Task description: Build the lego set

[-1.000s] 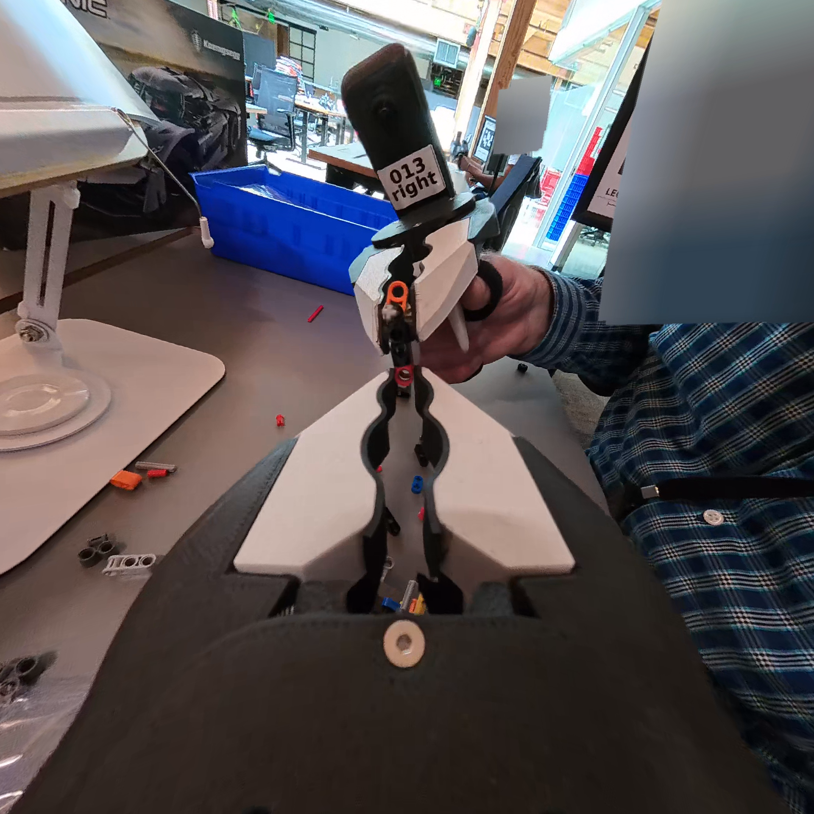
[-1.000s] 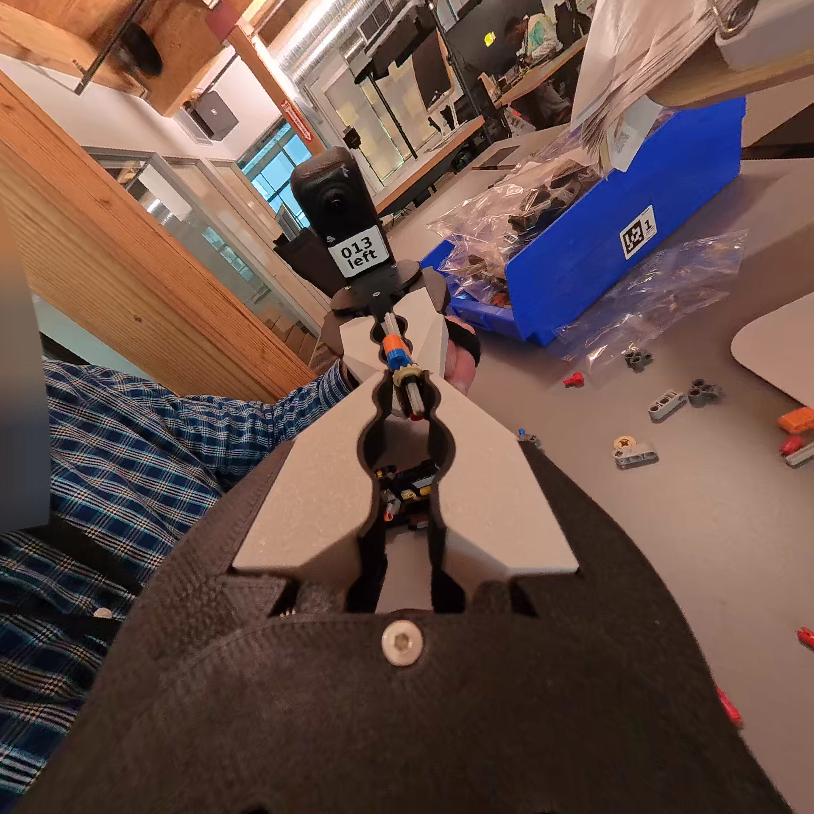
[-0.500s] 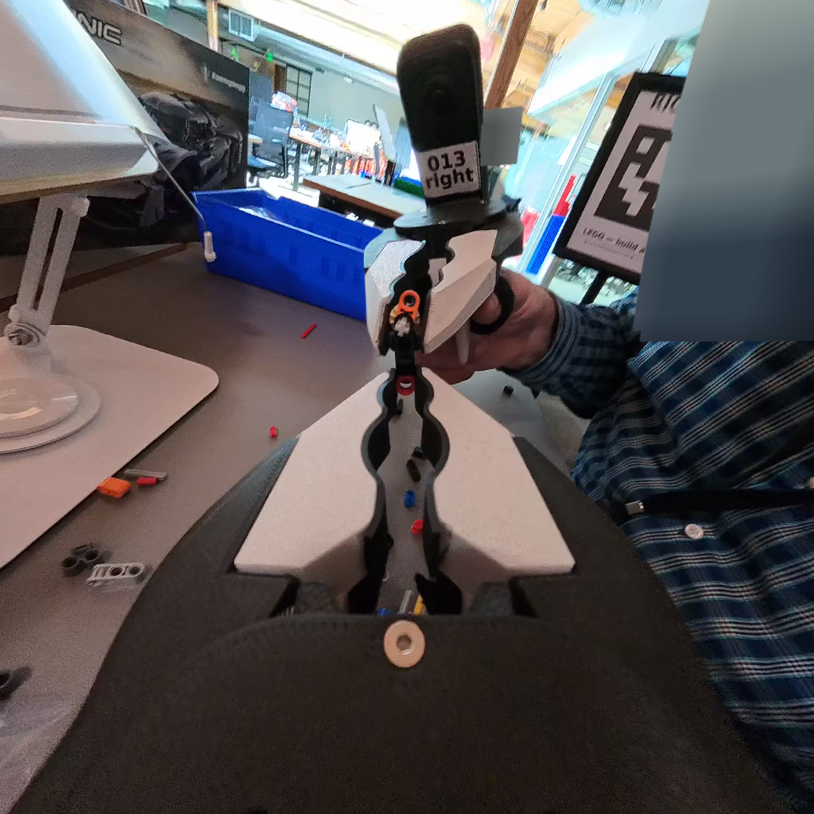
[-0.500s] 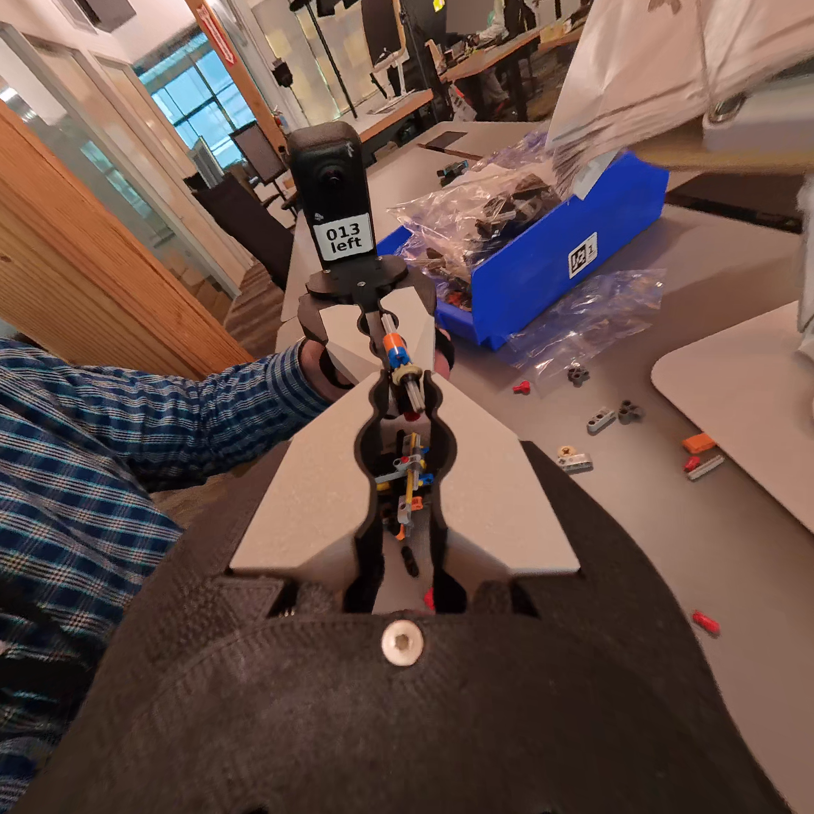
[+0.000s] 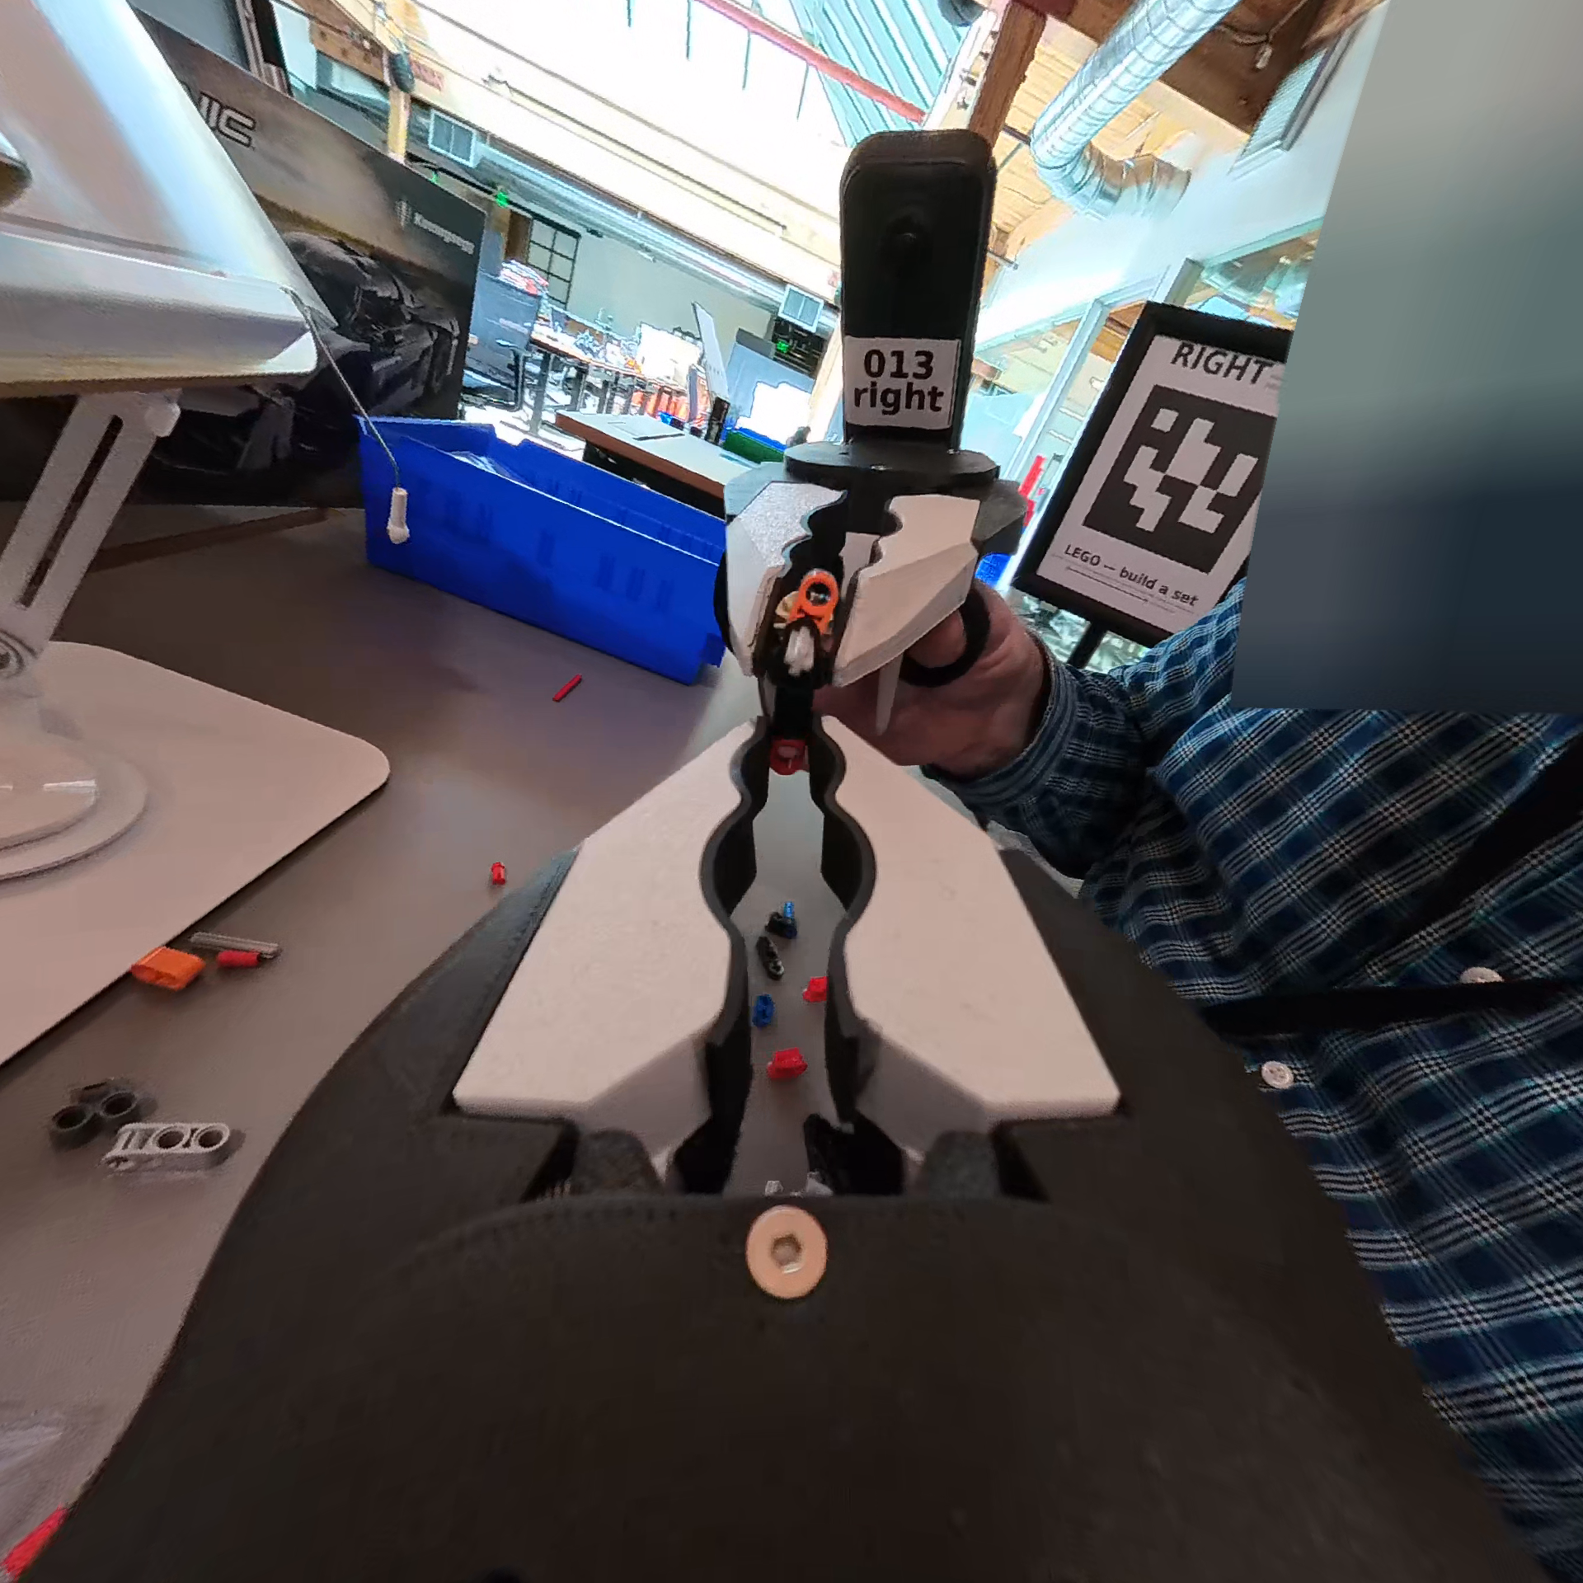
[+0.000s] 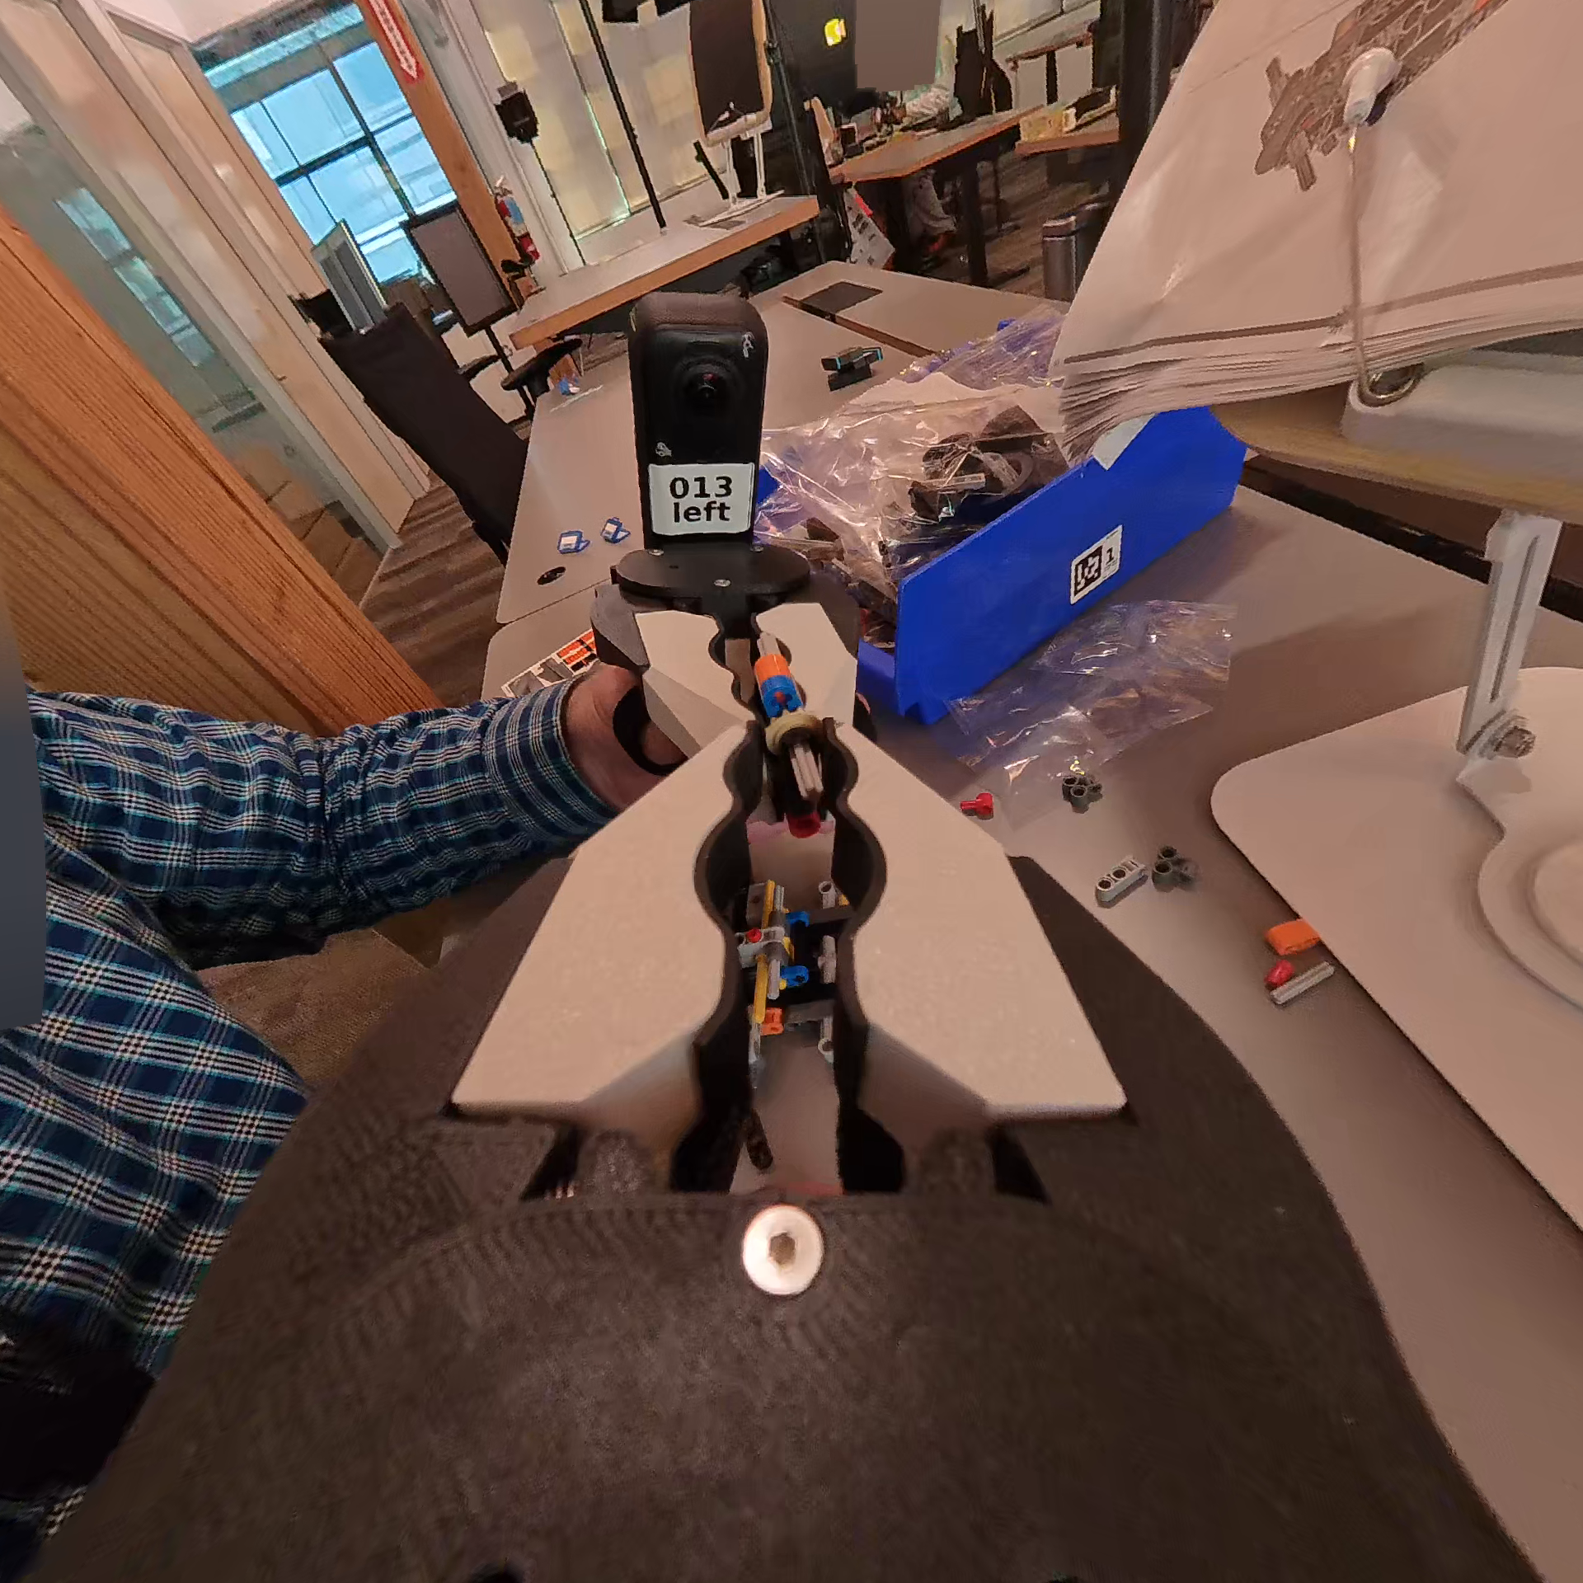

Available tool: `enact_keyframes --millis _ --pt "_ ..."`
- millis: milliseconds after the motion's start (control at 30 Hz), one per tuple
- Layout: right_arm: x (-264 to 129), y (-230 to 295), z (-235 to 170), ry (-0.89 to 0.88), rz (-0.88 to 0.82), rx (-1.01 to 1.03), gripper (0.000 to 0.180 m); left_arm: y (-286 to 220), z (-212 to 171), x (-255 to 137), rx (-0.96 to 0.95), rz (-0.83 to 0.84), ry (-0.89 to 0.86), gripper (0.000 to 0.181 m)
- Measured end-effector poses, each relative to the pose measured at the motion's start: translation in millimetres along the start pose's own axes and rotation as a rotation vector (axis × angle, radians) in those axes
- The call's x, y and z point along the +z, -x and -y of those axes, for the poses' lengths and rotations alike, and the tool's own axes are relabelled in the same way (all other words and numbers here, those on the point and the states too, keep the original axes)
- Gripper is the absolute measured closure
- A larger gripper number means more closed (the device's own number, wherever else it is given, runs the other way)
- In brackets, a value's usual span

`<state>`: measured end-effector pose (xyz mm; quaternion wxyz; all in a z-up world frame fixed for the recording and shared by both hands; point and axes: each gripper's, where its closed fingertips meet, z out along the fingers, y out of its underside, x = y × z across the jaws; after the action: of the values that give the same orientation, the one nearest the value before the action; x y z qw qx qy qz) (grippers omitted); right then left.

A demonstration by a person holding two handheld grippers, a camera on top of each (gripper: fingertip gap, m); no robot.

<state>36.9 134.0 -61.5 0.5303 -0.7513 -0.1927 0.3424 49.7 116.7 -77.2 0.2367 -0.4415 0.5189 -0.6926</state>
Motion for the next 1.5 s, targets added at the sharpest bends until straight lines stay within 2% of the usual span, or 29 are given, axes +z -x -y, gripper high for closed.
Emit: enact_keyframes --millis 133,267,433,567,1000,1067,1100,1200,1267,1500 --pt "-1 -2 1 0.012 -0.020 -0.020 0.170 5 4 -4 0.036 0.050 0.006 0.155" --pt "-1 -3 -2 0.038 -0.021 -0.019 0.170 5 13 -11 0.117 0.091 -0.009 0.150" --pt "2 0 -10 0.088 -0.002 -0.026 0.170 -2 22 -15 0.263 0.141 -0.007 0.158" --pt "5 3 -13 0.102 0.020 -0.018 0.170 -4 16 -11 0.337 0.171 0.039 0.173" --pt "6 9 -6 0.053 0.051 -0.013 0.170 -9 22 -15 0.254 0.111 0.001 0.176" --pt "6 8 -5 0.047 0.018 -0.070 0.164 -8 22 -16 0.266 0.123 0.005 0.176" --pt "5 6 -4 0.049 -0.006 -0.105 0.152 -7 22 -16 0.279 0.135 0.013 0.177" --pt "0 8 3 0.056 -0.064 -0.277 0.166 -8 21 -15 0.303 0.141 0.032 0.176" --pt "0 9 2 0.095 -0.079 -0.351 0.169 -8 19 -14 0.332 0.161 0.056 0.176" --pt "1 13 5 0.099 -0.067 -0.441 0.175 -12 21 -16 0.326 0.141 0.054 0.176"
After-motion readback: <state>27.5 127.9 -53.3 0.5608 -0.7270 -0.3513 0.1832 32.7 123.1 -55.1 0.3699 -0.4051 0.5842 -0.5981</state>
